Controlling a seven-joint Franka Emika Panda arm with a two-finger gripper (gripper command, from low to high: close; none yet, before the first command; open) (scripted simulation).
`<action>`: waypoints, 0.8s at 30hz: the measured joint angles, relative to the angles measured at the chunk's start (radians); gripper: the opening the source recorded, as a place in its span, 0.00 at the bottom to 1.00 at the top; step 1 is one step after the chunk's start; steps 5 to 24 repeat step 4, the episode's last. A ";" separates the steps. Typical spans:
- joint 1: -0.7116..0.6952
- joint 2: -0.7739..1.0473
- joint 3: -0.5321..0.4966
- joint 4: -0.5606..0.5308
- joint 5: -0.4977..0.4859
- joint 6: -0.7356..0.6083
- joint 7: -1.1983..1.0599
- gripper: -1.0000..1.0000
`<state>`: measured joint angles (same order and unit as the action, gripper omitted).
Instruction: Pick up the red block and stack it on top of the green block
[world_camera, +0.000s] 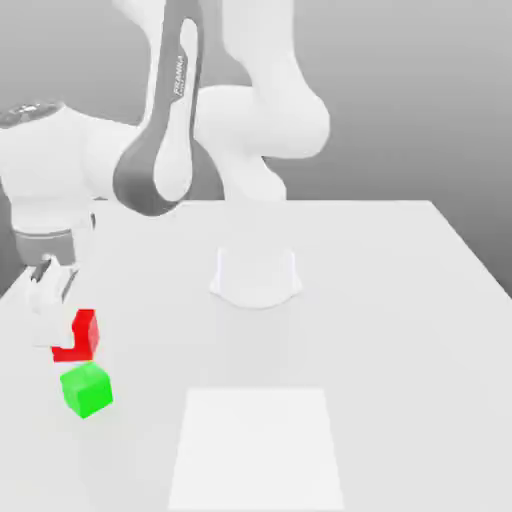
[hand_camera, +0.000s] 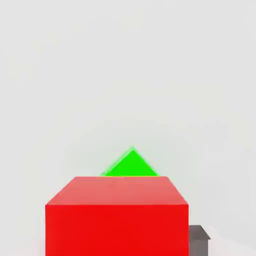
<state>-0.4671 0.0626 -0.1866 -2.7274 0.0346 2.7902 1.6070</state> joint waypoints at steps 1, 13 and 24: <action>-0.005 0.036 0.010 0.002 0.022 0.034 -0.015 0.00; -0.010 0.064 0.019 0.003 0.038 0.060 -0.026 1.00; -0.010 0.064 0.019 0.003 0.038 0.060 -0.026 1.00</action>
